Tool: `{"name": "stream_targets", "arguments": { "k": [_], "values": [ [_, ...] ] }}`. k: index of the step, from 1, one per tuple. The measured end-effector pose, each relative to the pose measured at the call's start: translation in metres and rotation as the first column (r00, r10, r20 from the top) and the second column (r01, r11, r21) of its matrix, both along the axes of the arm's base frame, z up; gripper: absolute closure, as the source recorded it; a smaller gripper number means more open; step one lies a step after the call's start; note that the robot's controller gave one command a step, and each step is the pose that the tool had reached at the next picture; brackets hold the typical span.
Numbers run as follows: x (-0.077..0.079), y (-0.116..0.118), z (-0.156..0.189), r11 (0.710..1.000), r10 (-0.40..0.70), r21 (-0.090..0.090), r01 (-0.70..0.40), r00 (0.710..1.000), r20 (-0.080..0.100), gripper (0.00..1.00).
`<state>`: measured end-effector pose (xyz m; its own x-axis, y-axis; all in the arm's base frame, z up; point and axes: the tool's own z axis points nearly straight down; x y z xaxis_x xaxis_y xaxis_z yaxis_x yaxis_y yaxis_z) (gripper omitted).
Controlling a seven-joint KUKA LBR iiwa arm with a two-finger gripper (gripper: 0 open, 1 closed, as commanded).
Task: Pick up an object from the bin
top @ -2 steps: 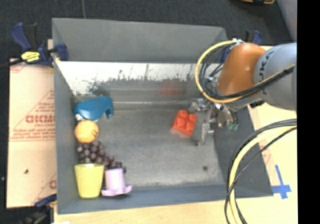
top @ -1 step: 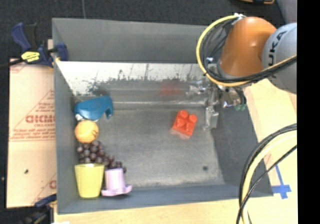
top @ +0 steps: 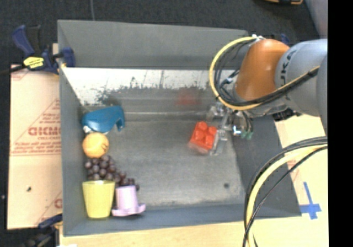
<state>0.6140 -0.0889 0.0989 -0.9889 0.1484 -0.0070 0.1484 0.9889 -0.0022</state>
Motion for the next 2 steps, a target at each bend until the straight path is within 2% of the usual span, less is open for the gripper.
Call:
{"name": "stream_targets", "arguments": {
  "k": [1, 2],
  "values": [
    [0.0205, -0.0023, -0.0280, 0.937, 0.350, -0.013, -0.350, 0.937, 0.016, 0.00],
    [0.0164, 0.0037, -0.0267, 0.998, -0.057, -0.002, 0.057, 0.998, 0.011, 1.00]
  ]
}}
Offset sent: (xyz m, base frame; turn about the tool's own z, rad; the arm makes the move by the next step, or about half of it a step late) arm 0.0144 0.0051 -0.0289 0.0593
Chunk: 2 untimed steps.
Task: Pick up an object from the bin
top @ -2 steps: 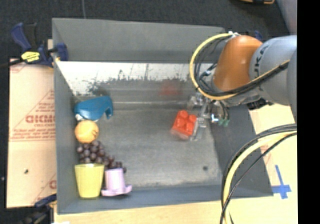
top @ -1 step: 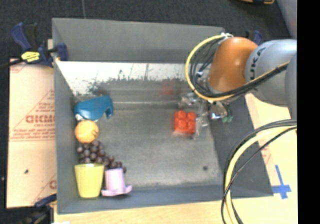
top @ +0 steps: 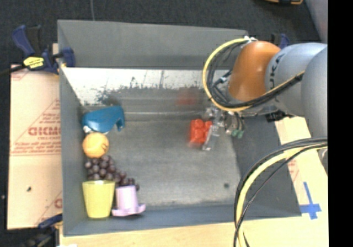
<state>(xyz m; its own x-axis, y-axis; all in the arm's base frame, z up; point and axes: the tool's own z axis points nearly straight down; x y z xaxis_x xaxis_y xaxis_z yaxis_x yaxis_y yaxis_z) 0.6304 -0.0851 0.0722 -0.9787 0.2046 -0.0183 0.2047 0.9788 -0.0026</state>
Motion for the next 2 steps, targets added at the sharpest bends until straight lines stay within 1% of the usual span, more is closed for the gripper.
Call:
{"name": "stream_targets", "arguments": {
  "k": [1, 2],
  "values": [
    [0.000, 0.000, 0.000, 1.000, 0.001, 0.000, -0.001, 1.000, 0.000, 1.00],
    [-0.003, 0.000, 0.014, 1.000, 0.001, 0.001, -0.001, 1.000, -0.010, 1.00]
  ]
}}
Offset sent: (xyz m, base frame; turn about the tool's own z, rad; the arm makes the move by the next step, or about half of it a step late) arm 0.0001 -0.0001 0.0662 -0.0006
